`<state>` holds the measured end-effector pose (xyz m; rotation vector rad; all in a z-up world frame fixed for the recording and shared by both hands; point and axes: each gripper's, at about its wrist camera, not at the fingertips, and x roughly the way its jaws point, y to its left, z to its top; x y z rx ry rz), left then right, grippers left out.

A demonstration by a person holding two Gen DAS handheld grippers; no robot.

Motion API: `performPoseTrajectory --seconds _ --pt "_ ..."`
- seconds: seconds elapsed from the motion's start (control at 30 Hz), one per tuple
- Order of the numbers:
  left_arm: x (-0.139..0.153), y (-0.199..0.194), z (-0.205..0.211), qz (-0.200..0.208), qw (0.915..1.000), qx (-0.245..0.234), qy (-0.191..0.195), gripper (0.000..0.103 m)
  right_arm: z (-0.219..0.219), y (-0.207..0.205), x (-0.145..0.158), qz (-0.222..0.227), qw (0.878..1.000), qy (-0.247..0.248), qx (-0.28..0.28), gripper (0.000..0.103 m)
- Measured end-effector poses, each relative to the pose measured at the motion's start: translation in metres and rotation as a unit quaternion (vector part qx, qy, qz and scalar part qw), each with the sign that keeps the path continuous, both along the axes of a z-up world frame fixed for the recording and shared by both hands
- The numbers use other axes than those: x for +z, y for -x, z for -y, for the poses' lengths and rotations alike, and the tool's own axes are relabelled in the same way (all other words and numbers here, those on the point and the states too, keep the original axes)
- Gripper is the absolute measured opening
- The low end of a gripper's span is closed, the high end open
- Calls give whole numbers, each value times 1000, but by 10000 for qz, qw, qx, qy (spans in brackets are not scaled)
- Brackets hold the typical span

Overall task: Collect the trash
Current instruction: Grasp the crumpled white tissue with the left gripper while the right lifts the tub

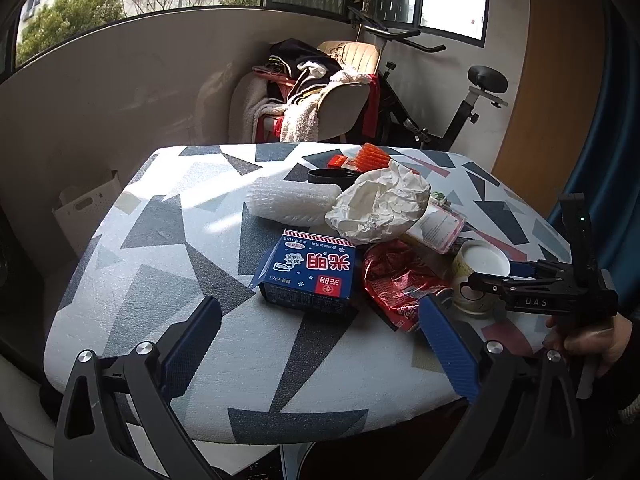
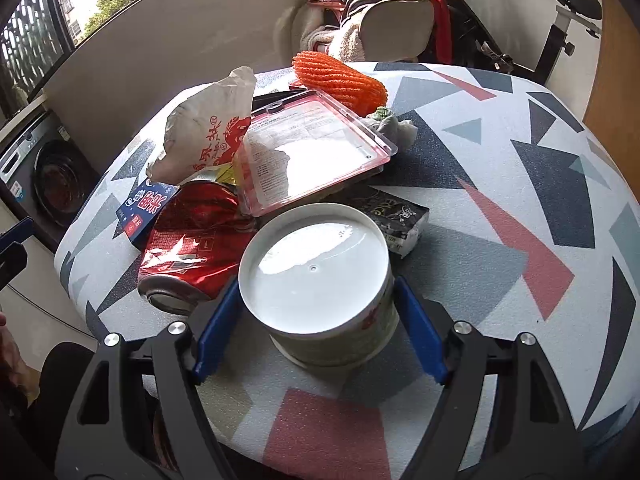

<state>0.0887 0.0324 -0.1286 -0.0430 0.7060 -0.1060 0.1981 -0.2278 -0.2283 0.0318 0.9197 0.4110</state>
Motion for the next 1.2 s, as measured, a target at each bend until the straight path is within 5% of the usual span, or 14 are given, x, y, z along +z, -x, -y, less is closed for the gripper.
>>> performPoseTrajectory --seconds 0.37,0.5,0.67,0.73,0.8,0.83,1.2 --pt "-1 -39 28 -129 9974 -524 471 81 19 15 29 495 9986 -50 -194 76" --pt "-1 -63 58 210 9949 -981 36 81 24 15 36 568 9980 -117 -243 76" --pt "-14 -107 90 106 9907 -1265 -500 72 29 15 40 622 9976 -81 -293 76" --pt "-24 -122 98 -53 9888 -1333 -674 63 33 16 41 622 9974 -111 -336 76" --pt "-33 -133 104 -288 9851 -1522 -746 27 37 18 42 623 9973 -132 -366 76" --pt "-33 -135 102 -276 9849 -1519 -778 27 38 19 43 629 9972 -133 -372 76" --pt "57 -119 29 91 9896 -1349 499 21 40 36 60 813 9958 -237 -354 76"
